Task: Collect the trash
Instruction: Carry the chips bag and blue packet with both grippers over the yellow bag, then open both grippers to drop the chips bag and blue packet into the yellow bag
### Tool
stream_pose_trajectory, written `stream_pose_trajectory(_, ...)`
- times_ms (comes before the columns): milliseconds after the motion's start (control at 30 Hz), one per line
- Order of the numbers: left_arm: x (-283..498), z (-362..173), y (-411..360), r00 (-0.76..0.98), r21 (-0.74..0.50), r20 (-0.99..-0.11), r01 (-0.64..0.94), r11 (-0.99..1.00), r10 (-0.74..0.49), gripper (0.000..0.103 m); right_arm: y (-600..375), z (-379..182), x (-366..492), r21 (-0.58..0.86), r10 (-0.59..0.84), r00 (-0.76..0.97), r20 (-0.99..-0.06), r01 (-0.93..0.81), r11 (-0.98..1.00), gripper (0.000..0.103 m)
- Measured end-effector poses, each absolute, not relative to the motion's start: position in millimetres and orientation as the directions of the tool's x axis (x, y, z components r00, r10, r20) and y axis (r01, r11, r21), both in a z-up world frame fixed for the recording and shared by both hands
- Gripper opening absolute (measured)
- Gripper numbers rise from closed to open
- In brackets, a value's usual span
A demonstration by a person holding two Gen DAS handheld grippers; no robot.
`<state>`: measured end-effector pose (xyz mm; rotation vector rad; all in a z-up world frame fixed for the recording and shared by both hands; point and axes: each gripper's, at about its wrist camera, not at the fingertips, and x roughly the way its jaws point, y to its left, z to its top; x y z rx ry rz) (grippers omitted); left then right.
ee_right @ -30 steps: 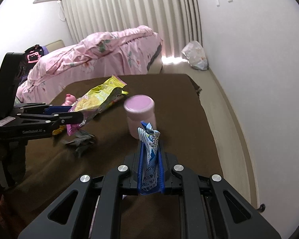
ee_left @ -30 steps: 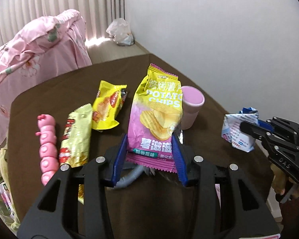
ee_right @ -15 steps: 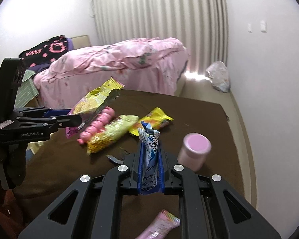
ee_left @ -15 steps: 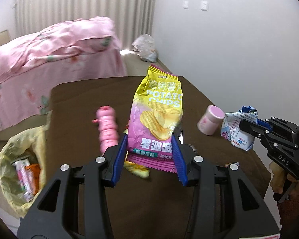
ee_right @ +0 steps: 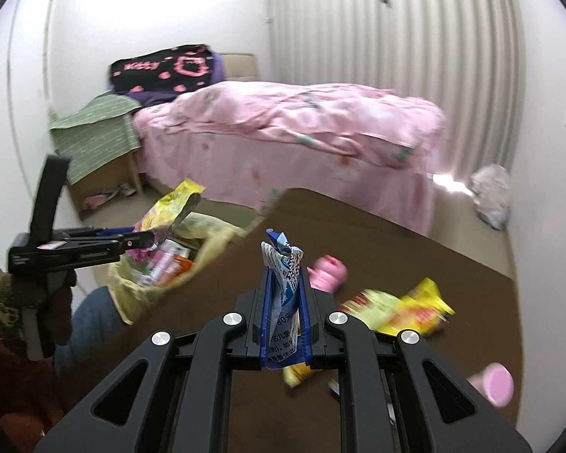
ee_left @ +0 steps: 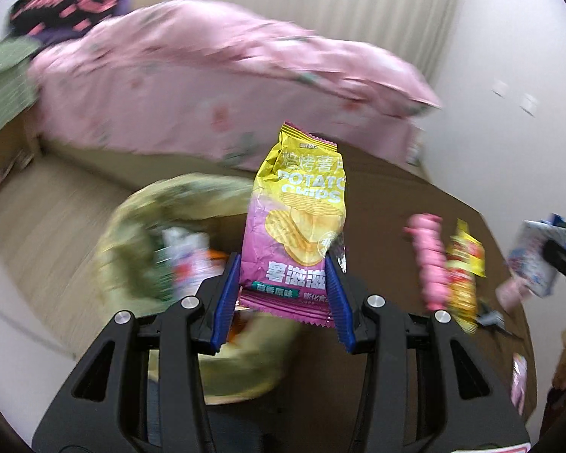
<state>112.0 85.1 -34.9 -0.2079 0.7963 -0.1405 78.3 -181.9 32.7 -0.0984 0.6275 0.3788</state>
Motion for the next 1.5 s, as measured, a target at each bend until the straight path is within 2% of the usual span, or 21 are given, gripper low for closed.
stream_pose_trajectory(67,120.1,-55.9,109.2,0.671,-0.265,-0.719,-0.023,0.964,-0.181,0.041,-164.5,31.4,93.4,0.033,0.349,0.728,-0.591,-0.41,0.911,0.013)
stream_pose_trajectory(200,135.7,-91.5,122.9,0.582,-0.325,-0.78,-0.06,0.944,-0.232,0.041,-137.6,25.0,124.4,0.058,0.396,0.694,-0.601,-0.456,0.888,0.013)
stream_pose_trajectory(267,144.0,-104.5,115.4,0.545,-0.28,-0.813,-0.061,0.958,-0.203,0.042,-125.1,21.2,138.4,0.069,0.415,0.673,-0.612,-0.477,0.876,0.013)
stream_pose_trajectory(367,151.7,-116.3,115.6,0.534,-0.14,-0.844,-0.127,0.982,-0.052,0.041,-103.2,13.4,158.2,0.071,0.436,0.64,-0.632,-0.513,0.856,0.013)
stream_pose_trajectory(433,150.9,-117.1,122.4,0.54,-0.109,-0.841,-0.162,0.981,-0.004,0.041,-92.6,6.9,168.1,0.093,0.459,0.616,-0.64,-0.531,0.842,0.013)
stream_pose_trajectory(567,145.2,-111.7,129.3,0.564,-0.122,-0.825,-0.184,0.975,0.003,0.041,-66.5,-16.1,191.5,0.173,0.518,0.539,-0.664,-0.564,0.808,0.013)
stream_pose_trajectory(700,138.1,-112.8,135.8,0.574,-0.166,-0.819,-0.192,0.967,-0.027,0.041,-40.9,-39.6,207.1,0.233,0.553,0.466,-0.691,-0.58,0.78,0.013)
stream_pose_trajectory(900,131.9,-105.0,144.4,0.602,-0.278,-0.79,-0.179,0.944,-0.119,0.042,-22.3,-62.0,219.2,0.231,0.538,0.428,-0.726,-0.585,0.777,0.013)
stream_pose_trajectory(1100,128.1,-93.7,142.7,0.625,-0.302,-0.769,-0.165,0.939,-0.137,0.042,-21.1,-71.2,219.7,0.24,0.539,0.408,-0.737,-0.588,0.773,0.014)
stream_pose_trajectory(1133,127.2,-91.7,143.4,0.629,-0.304,-0.766,-0.17,0.937,-0.134,0.043,-20.9,-72.8,219.5,0.24,0.535,0.407,-0.74,-0.584,0.775,0.018)
stream_pose_trajectory(1167,126.9,-90.5,145.0,0.634,-0.307,-0.763,-0.179,0.935,-0.13,0.046,-20.8,-73.5,219.7,0.239,0.532,0.409,-0.741,-0.58,0.779,0.021)
stream_pose_trajectory(1233,123.9,-88.2,150.9,0.647,-0.333,-0.752,-0.201,0.921,-0.131,0.051,-23.0,-75.5,220.8,0.254,0.538,0.406,-0.739,-0.571,0.78,0.037)
stream_pose_trajectory(1300,123.2,-87.8,156.5,0.65,-0.359,-0.747,-0.214,0.909,-0.141,0.066,-25.5,-76.3,220.3,0.263,0.539,0.409,-0.737,-0.561,0.785,0.041)
stream_pose_trajectory(1500,120.0,-81.9,154.7,0.665,-0.34,-0.739,-0.227,0.913,-0.11,0.08,-44.9,-70.5,213.3,0.275,0.519,0.429,-0.739,-0.511,0.815,0.044)
